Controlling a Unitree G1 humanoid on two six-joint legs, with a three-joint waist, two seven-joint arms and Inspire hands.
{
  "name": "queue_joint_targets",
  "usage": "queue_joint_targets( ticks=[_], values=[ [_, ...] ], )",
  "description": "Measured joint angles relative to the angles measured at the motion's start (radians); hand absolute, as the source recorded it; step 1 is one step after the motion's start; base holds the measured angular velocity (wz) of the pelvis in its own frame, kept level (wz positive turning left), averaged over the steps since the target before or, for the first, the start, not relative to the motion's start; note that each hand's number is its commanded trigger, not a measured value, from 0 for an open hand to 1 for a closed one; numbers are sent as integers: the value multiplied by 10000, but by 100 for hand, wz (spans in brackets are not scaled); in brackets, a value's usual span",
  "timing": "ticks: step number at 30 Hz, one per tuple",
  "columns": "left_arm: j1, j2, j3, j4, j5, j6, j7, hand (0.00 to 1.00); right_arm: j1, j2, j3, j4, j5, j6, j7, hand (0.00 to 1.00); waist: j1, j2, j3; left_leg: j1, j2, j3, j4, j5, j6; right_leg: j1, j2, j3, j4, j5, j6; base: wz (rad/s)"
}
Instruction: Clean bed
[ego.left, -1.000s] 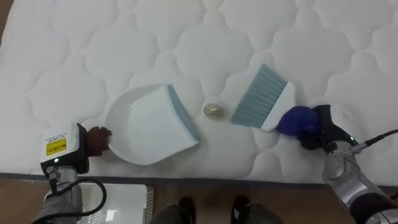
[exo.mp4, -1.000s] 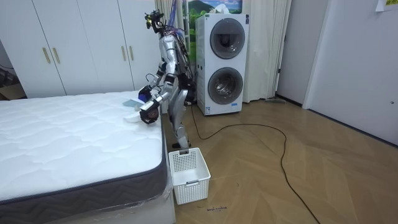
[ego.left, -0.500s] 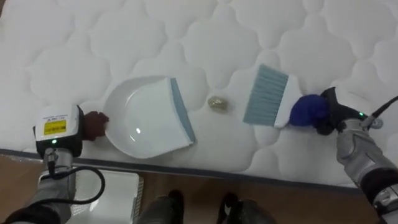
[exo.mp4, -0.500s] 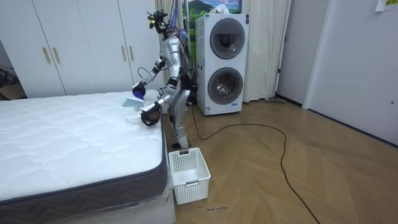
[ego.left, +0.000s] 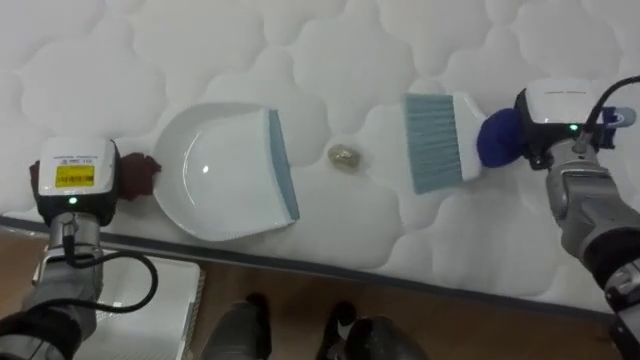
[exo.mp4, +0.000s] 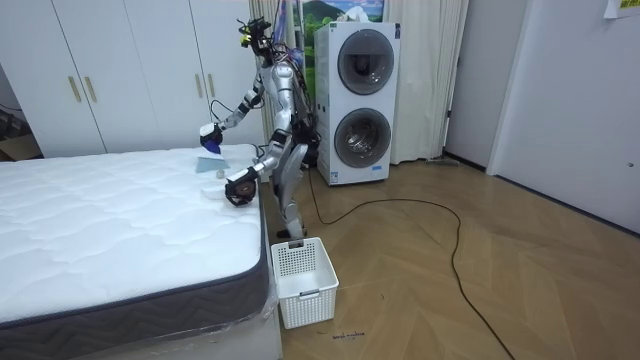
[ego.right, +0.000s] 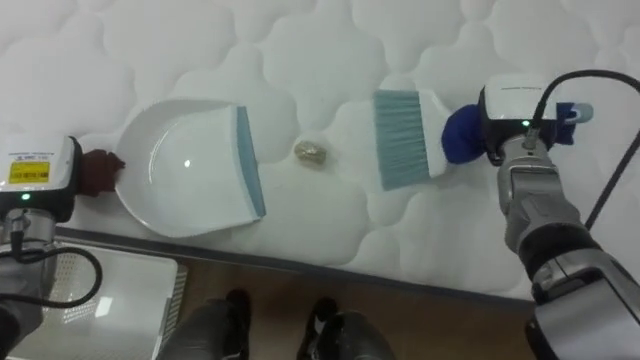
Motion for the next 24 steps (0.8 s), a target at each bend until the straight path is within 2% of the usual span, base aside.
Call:
queue_joint_targets(
  ticks=[5,11,15,20,24],
  values=[
    [-18,0,-57,-108,16,70,-195,100,-162,8,96,2,-772,261,-31,100,-2,-3,2,15,-26,-94,-25,1,0,93,-9,-119,-44,8,11,4],
    [-29,0,-64,-261,-4,186,-473,100,-169,22,191,-3,-1485,373,-351,100,2,-5,9,16,-22,-110,-39,1,-1,126,0,-144,-46,9,11,0],
    [-74,-8,-180,-254,-33,217,-644,100,-143,74,393,9,-1501,577,-379,100,-29,20,27,86,-20,-171,-76,2,-5,301,55,-238,-242,25,32,5],
    [-207,-175,-388,-352,-53,410,-847,100,34,83,424,6,-1441,1037,-396,100,23,213,157,97,-2,-435,-95,4,-7,599,221,-481,-573,120,101,10],
    [-226,-375,-379,-316,-50,576,-903,100,104,92,424,18,-1425,1246,-407,100,51,372,166,119,-25,-451,-171,3,-2,606,224,-462,-623,166,136,0]
  ],
)
